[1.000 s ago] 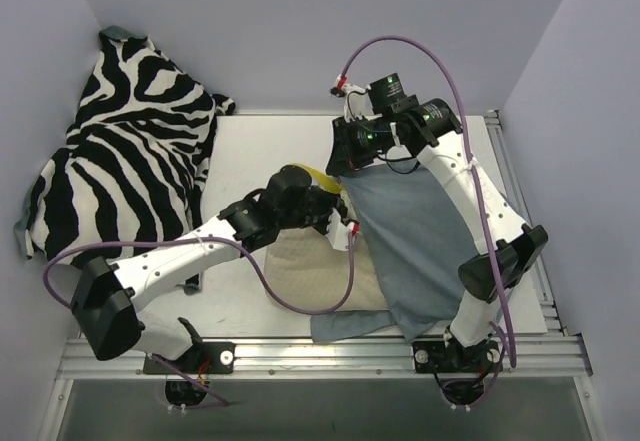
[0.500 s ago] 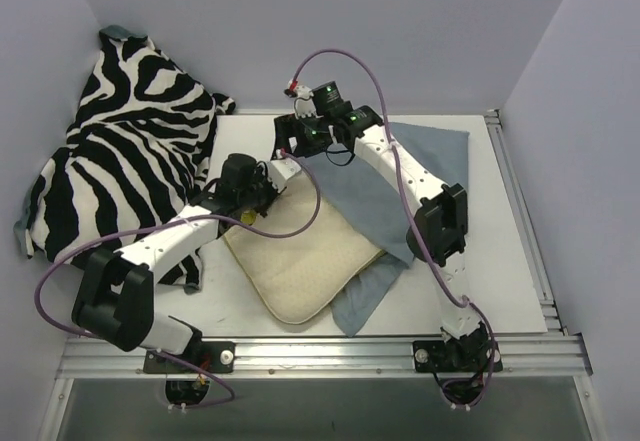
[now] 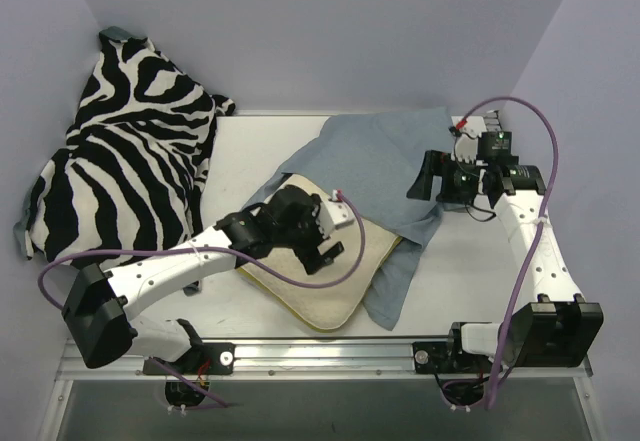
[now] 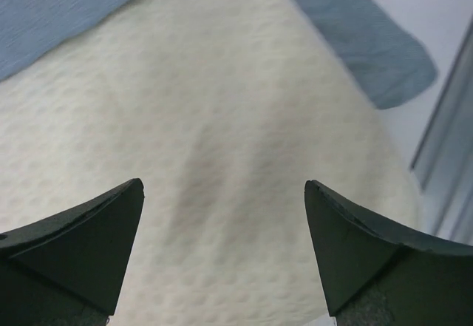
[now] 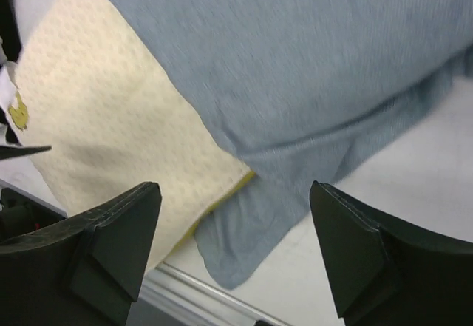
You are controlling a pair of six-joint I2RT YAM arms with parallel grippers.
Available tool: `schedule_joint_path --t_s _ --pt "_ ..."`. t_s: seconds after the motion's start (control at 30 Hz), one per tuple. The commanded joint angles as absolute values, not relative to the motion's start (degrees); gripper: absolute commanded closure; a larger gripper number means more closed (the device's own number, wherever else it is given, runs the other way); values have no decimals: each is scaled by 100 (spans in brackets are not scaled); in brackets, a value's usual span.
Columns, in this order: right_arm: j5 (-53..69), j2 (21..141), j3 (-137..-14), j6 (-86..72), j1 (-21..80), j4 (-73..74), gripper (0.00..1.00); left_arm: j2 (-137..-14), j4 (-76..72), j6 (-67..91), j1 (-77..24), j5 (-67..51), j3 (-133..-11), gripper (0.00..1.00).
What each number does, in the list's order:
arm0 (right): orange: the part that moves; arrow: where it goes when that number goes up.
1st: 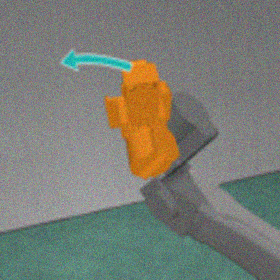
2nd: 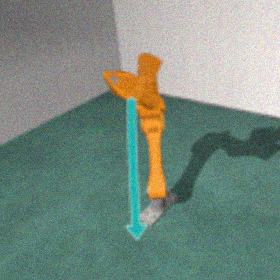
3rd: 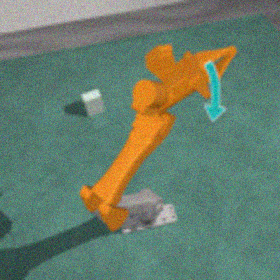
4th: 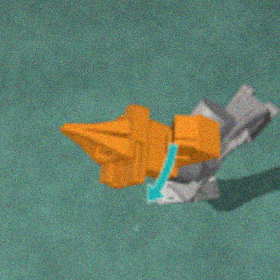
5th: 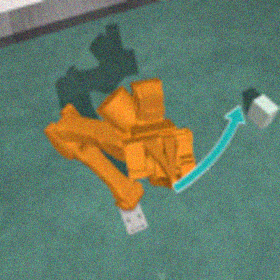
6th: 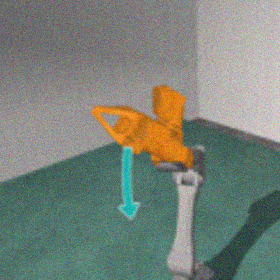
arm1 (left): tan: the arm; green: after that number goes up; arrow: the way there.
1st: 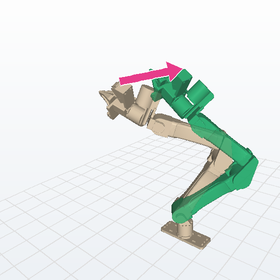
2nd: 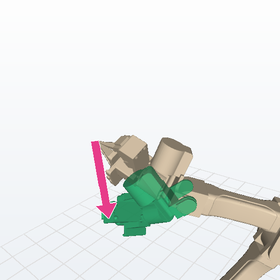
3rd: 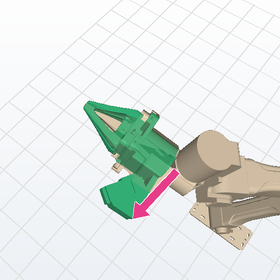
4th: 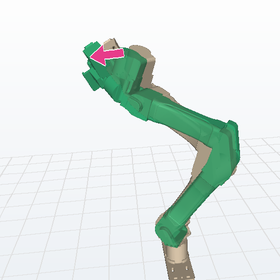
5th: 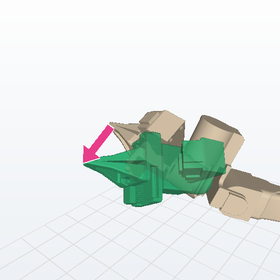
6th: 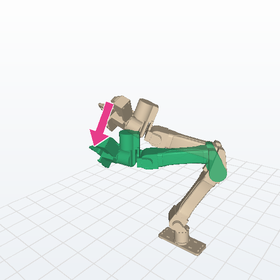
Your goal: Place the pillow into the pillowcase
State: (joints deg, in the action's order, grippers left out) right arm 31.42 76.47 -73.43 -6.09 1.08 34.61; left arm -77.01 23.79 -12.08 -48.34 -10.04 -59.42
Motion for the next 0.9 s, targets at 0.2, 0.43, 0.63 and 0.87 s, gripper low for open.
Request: schedule_joint_path --t_s 0.2,0.43,0.63,0.87 --pt "3718 7813 -5528 -369 -1493 4447 20 -9138 2496 491 -6741 183 -6992 3" --pt "3885 8050 -5449 -554 -1714 4395 18 -10765 2707 1019 -6654 632 -7857 2" --pt "3639 8490 -5213 -756 -1609 4123 17 -11198 2646 1344 -5758 -503 -8314 98" --pt "3253 9060 -4992 -1405 -976 2867 15 -11092 2056 1705 -5045 -2345 -9386 100"
